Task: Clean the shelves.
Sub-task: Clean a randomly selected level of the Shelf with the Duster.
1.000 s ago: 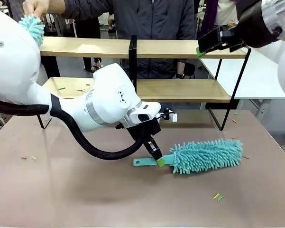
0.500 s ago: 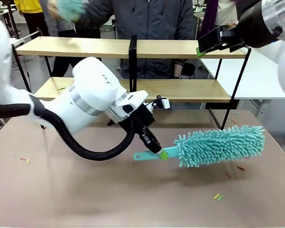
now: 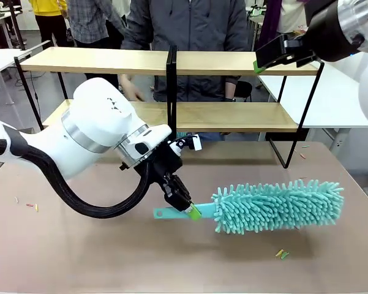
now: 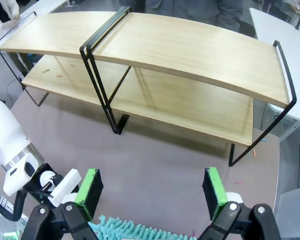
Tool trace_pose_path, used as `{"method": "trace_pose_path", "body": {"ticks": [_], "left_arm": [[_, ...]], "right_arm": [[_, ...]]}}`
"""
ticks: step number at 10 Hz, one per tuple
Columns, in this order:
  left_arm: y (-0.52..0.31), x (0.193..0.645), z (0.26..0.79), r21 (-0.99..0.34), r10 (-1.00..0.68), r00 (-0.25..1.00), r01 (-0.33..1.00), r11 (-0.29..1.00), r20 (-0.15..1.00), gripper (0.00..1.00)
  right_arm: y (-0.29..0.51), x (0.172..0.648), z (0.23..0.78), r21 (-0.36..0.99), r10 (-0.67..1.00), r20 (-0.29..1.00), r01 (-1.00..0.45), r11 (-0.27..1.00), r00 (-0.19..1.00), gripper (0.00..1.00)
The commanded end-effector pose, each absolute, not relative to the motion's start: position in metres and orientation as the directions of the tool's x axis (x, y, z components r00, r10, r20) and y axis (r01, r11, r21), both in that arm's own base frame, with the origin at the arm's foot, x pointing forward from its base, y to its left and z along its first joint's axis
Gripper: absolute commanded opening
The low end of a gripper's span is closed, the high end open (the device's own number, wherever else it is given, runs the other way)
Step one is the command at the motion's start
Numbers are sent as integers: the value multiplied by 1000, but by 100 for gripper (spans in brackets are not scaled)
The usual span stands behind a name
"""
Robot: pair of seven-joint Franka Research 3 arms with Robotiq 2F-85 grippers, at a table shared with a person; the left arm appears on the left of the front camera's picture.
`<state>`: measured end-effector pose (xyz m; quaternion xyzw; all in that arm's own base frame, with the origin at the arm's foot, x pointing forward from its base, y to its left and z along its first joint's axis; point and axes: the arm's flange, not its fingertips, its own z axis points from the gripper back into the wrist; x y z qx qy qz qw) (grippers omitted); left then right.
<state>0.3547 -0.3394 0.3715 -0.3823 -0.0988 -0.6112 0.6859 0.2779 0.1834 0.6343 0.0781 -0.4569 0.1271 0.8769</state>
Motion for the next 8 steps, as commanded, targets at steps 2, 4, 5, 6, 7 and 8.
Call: {"method": "trace_pose_path", "body": {"ticks": [2, 4, 5, 6, 7, 8], "left_arm": [[-278, 350, 389, -404, -729, 278, 915, 3, 625, 13], [-166, 329, 413, -466, -596, 377, 885, 4, 709, 13], [-132, 315, 418, -466, -531, 405, 885, 21, 744, 13], [-98, 294, 422, -437, -450, 378, 899, -31, 809, 13], [-64, 273, 424, -405, -320, 384, 914, 4, 866, 13], [-26, 251, 428, -405, -150, 420, 906, 122, 895, 13]], "right_arm": [[184, 278, 635, 25, 149, 820, -296, 955, 552, 100], [184, 278, 635, 25, 149, 820, -296, 955, 552, 100], [184, 278, 635, 25, 149, 820, -296, 955, 552, 100], [184, 278, 635, 25, 149, 820, -296, 955, 552, 100], [184, 278, 635, 25, 149, 820, -296, 955, 552, 100], [184, 278, 635, 25, 149, 820, -296, 955, 552, 100]]}}
